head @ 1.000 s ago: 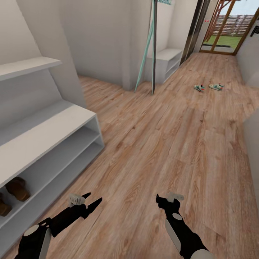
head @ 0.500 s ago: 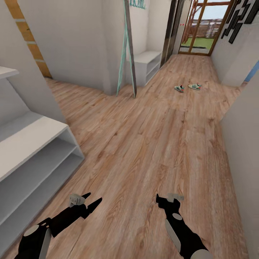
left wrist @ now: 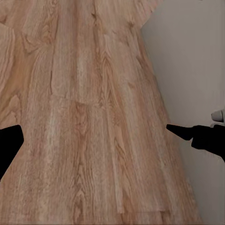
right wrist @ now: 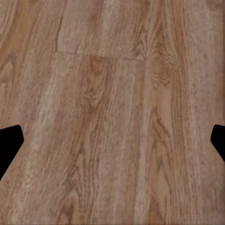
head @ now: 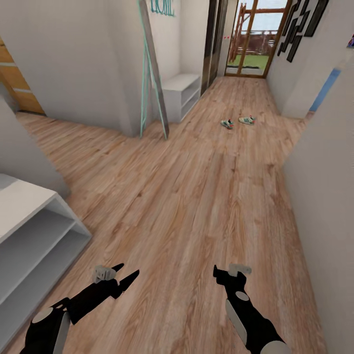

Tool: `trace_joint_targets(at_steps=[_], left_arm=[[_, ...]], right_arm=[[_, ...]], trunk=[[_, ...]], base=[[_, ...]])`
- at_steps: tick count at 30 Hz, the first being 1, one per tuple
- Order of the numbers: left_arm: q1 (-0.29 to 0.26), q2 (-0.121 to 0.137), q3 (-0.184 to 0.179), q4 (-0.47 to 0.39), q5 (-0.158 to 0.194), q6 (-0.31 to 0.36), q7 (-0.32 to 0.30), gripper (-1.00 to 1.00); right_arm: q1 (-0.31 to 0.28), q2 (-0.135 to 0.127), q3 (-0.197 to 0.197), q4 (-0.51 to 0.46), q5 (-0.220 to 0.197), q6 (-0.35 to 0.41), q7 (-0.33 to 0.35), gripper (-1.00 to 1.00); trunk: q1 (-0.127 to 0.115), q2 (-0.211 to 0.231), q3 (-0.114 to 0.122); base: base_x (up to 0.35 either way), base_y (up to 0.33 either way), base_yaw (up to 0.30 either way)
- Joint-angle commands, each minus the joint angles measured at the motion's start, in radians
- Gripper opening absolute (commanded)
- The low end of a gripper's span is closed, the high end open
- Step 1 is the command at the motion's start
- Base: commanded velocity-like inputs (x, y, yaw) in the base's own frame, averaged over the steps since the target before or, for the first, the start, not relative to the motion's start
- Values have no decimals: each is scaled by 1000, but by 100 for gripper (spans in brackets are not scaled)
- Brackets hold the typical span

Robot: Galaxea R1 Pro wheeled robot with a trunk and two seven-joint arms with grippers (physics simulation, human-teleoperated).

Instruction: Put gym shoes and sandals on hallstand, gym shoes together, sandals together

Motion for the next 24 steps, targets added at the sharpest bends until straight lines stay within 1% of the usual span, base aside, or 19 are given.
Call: trace_joint_targets(at_steps=[1,4,7,11,12,14,15,16,18,19,21,22,23,24], left_arm=[[0,0,0,0,0,0,1,100],[-1,0,1,0,0,0,11,100],[-1,0,1,1,0,0,45,100],[-1,-1,-2,1,-1,0,177,100],[-1,-1,-3,1,-1,0,198,100],[-1,-1,-5,1,-3,0,291,100],[-1,-1,-5,1,-3,0,318,100],[-1,-1,-7,1,-4,0,378,100],[-1,-1,-8,1,-5,0,442,100],[-1,-2,-10,1,-5,0,507,100],[-1,-2,-11,1,-6,0,572,100],[-1,-3,-11,0,-5,0,635,100],[-1,-4,-12,0,-5,0,666,100],[-1,-4,-14,0,-5,0,726,100]], right_arm=[[0,0,0,0,0,0,0,100],[0,1,0,-1,2,0,1,100],[0,1,0,-1,2,0,0,100],[0,1,1,-5,3,1,0,100],[0,1,1,-5,3,1,0,100],[0,1,1,-5,3,1,0,100],[0,1,1,-6,4,1,0,100],[0,1,2,-7,4,1,0,100],[0,1,2,-7,4,1,0,100],[0,1,3,-7,4,1,0,100],[0,1,3,-8,4,1,0,100],[0,1,3,-10,4,1,-1,100],[0,1,2,-11,4,1,-1,100],[0,1,2,-12,4,1,-2,100]], trunk=[[0,0,0],[0,0,0],[0,0,0],[0,0,1],[0,0,1],[0,0,1],[0,0,1],[0,0,1],[0,0,1],[0,0,1],[0,0,1],[0,0,1],[0,0,1],[0,0,1]], base=[[319,-126,-29],[319,-125,-16],[319,-125,-6],[319,-125,-2],[319,-125,-1],[319,-125,0],[319,-125,0],[319,-125,0],[319,-125,0],[319,-126,0],[319,-127,0],[319,-128,0],[319,-128,0],[319,-129,0]])
